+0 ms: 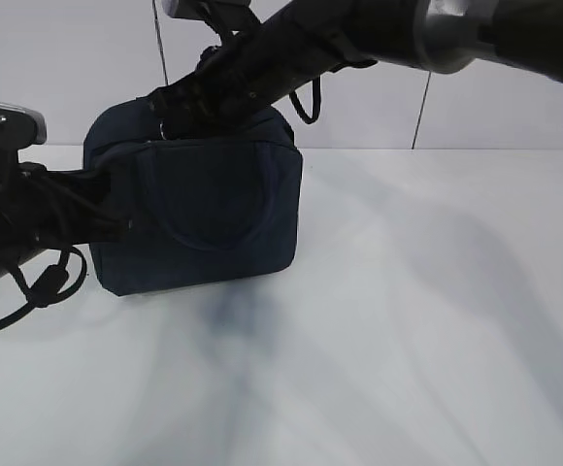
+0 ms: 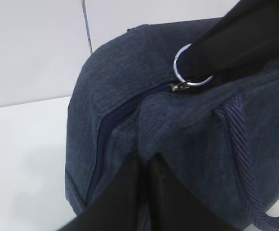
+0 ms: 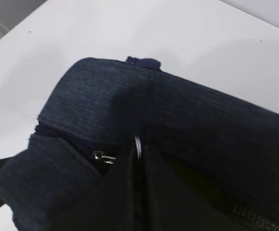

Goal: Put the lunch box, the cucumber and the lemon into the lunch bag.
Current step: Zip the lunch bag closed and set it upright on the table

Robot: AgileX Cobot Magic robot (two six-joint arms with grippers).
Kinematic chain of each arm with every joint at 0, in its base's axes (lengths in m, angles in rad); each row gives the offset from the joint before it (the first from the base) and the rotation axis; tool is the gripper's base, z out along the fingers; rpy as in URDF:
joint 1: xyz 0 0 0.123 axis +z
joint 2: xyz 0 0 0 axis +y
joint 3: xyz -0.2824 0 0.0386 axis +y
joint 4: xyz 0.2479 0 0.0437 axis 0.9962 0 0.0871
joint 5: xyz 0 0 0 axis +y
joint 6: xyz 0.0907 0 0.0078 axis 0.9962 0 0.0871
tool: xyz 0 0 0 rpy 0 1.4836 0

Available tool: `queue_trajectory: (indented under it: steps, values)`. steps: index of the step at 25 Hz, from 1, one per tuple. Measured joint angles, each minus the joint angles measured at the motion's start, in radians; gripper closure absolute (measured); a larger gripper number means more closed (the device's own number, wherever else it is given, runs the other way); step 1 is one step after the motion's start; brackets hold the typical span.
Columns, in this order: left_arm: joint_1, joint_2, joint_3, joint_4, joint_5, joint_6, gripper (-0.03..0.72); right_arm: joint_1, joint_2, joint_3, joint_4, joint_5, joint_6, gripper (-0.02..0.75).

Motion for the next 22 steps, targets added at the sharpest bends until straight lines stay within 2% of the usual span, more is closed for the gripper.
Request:
queue_trajectory:
  steps: [15,22]
  values:
    - [0.000,0.000,0.000,0.000,0.000,0.000,0.682,-0.021,-0.035,0.000,-0.197,0.045,0.107,0.717]
    - [0.000,0.000,0.000,0.000,0.000,0.000,0.682,-0.072,-0.051,0.000,-0.242,0.093,0.133,0.717]
